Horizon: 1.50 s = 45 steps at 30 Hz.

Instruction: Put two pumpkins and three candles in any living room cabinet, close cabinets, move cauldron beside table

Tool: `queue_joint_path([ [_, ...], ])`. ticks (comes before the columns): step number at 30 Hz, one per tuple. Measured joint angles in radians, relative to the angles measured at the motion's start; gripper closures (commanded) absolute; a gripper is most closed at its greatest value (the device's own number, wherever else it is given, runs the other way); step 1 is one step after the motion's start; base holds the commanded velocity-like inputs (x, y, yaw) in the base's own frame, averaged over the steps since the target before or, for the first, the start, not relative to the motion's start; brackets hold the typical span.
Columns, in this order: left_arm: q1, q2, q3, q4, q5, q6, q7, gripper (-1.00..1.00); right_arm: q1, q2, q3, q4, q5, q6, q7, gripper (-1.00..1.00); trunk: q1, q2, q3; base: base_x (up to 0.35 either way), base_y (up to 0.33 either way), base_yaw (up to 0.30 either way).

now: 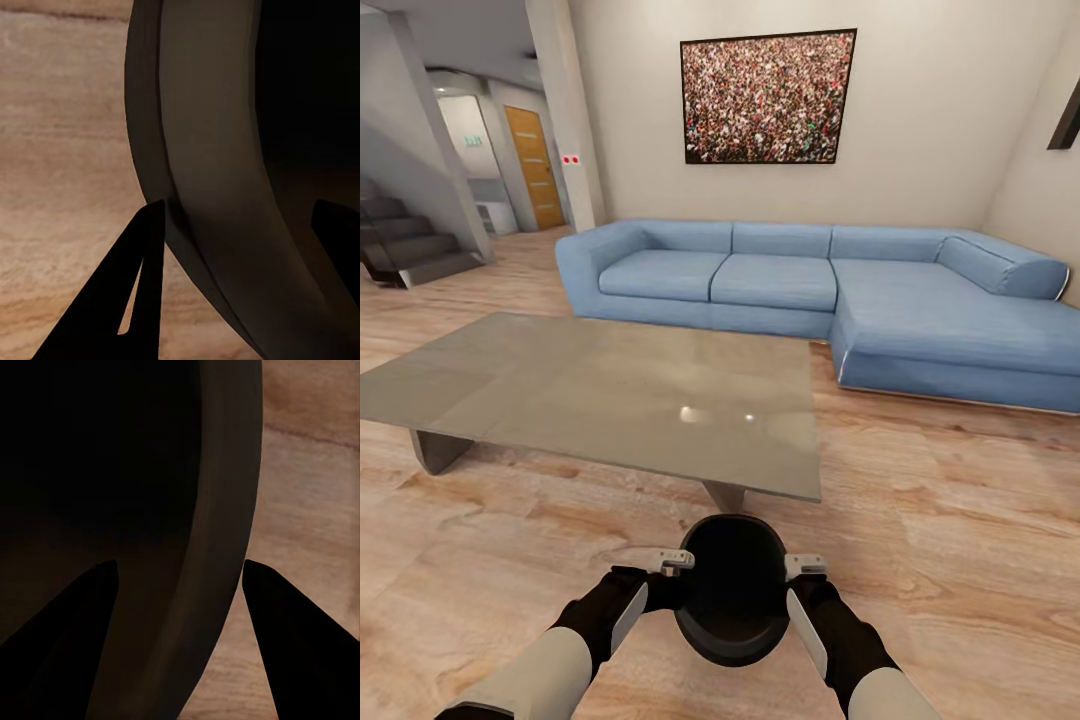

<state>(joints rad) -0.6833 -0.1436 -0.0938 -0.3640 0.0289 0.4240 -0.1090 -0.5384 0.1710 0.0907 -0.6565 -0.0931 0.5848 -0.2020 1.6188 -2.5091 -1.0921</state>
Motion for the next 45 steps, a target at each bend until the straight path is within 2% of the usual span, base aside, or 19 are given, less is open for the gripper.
queue_joint_path([
  [15, 0.000, 0.000, -0.001, 0.000, 0.002, 0.000, 0.001, 1.00, 0.000, -0.001, 0.002, 0.000, -0.001, 0.000, 0.000, 1.00, 0.006, -0.003, -0.054, 0.001, 0.000, 0.000],
  [45, 0.000, 0.000, 0.001, 0.000, -0.001, 0.000, -0.001, 1.00, 0.000, 0.000, -0.001, -0.001, 0.001, 0.000, 0.000, 1.00, 0.006, -0.003, -0.054, 0.022, 0.007, 0.000],
])
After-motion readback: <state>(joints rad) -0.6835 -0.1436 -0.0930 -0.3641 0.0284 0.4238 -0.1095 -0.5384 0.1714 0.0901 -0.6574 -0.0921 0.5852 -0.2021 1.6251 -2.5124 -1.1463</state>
